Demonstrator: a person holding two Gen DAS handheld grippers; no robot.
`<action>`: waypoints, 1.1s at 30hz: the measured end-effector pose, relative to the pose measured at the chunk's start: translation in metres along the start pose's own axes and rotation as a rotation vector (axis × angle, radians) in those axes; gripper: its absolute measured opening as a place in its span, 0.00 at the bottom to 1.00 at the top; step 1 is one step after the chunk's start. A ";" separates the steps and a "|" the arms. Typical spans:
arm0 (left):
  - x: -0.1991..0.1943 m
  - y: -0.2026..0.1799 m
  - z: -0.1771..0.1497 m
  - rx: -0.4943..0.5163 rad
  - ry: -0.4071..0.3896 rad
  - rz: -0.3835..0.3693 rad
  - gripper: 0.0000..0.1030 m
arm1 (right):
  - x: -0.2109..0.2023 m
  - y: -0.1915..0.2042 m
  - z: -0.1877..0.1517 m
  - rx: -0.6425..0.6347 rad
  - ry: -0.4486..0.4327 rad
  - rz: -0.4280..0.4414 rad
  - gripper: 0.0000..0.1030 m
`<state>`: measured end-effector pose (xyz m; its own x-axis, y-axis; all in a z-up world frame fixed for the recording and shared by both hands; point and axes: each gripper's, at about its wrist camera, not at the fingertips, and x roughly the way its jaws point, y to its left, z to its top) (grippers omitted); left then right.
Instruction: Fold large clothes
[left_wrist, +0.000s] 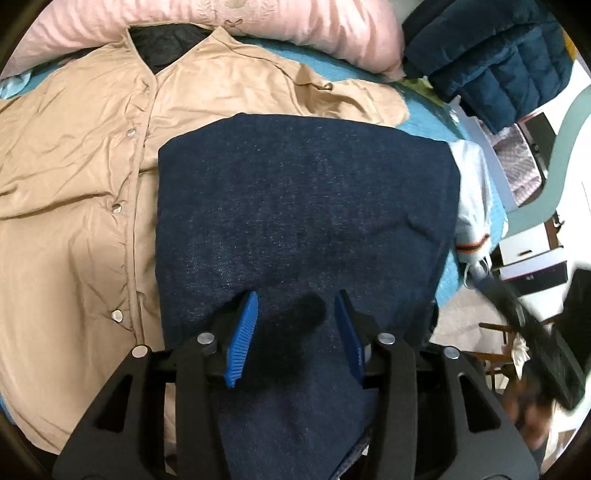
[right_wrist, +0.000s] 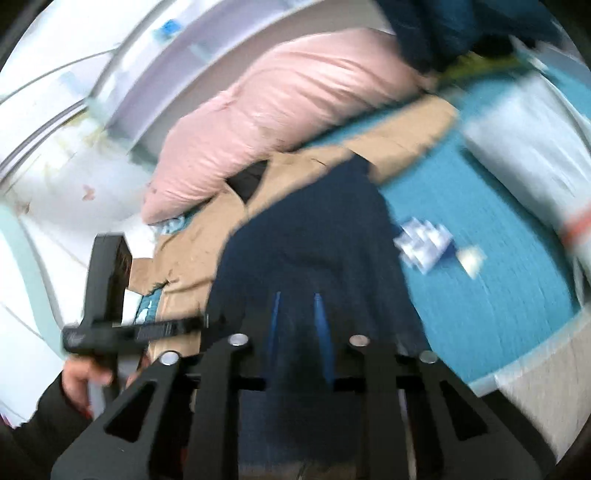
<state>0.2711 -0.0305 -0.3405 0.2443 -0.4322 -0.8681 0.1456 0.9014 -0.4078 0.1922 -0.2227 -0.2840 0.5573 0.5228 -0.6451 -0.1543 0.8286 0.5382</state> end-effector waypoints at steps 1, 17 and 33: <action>-0.002 0.000 -0.001 0.001 -0.003 -0.006 0.43 | 0.018 -0.002 0.009 0.002 0.024 -0.007 0.10; -0.025 0.044 -0.079 -0.220 -0.040 -0.140 0.60 | 0.114 -0.059 0.009 0.137 0.220 -0.063 0.01; 0.003 0.061 -0.155 -0.372 0.114 -0.194 0.72 | 0.076 -0.036 -0.101 0.263 0.396 -0.006 0.00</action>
<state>0.1321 0.0277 -0.4117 0.1362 -0.6075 -0.7826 -0.1817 0.7612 -0.6225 0.1583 -0.1927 -0.4074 0.1954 0.5965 -0.7785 0.0881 0.7799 0.6197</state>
